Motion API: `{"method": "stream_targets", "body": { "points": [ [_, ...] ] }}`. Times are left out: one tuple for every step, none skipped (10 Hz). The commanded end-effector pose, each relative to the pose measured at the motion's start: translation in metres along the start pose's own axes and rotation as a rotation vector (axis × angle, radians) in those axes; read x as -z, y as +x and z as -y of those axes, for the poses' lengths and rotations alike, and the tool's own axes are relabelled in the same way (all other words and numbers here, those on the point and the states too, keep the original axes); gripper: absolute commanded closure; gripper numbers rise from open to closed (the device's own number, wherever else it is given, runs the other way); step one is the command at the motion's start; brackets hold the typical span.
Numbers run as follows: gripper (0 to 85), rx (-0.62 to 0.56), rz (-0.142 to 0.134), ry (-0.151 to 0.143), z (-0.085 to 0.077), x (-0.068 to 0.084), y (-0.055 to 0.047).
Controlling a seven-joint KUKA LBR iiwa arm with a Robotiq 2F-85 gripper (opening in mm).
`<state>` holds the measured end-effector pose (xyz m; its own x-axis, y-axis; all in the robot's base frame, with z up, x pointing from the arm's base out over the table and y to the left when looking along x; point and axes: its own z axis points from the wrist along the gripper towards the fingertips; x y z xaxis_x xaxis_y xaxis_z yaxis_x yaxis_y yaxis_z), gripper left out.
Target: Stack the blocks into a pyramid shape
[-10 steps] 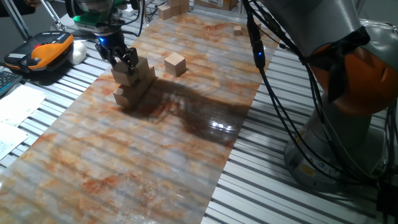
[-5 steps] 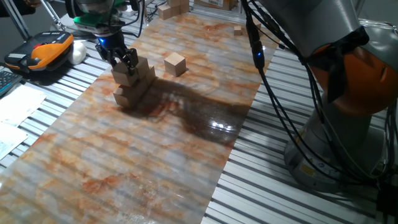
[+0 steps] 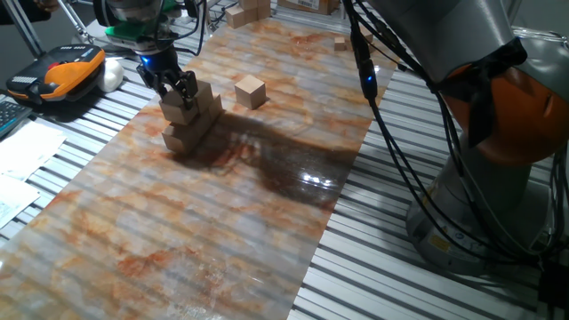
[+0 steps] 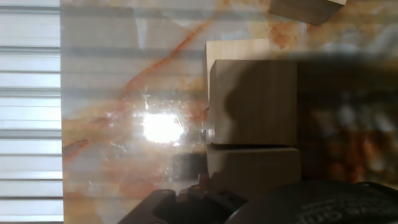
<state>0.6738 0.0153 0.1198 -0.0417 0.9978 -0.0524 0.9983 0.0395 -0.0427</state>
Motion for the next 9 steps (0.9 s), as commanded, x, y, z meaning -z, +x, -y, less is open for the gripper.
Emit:
{"method": "stream_targets", "body": {
  "points": [
    [85.0,0.002,0.001,0.0,0.0005,-0.0004,0.0],
    [85.0,0.002,0.002,0.001,0.0008,-0.0008,0.0002],
    [85.0,0.001,0.004,0.003,0.0013,-0.0016,0.0005],
    [85.0,0.0,0.007,0.006,0.0015,-0.0023,0.0004],
    [85.0,0.001,0.007,0.006,0.0016,-0.0029,-0.0006],
    [85.0,0.003,0.007,0.006,0.0017,-0.0035,-0.0015],
    [85.0,0.003,0.009,0.007,0.0017,-0.004,-0.002],
    [85.0,0.003,0.008,0.006,0.0016,-0.0043,-0.0021],
    [85.0,0.003,0.009,0.007,0.0015,-0.0046,-0.002]
  ]
}}
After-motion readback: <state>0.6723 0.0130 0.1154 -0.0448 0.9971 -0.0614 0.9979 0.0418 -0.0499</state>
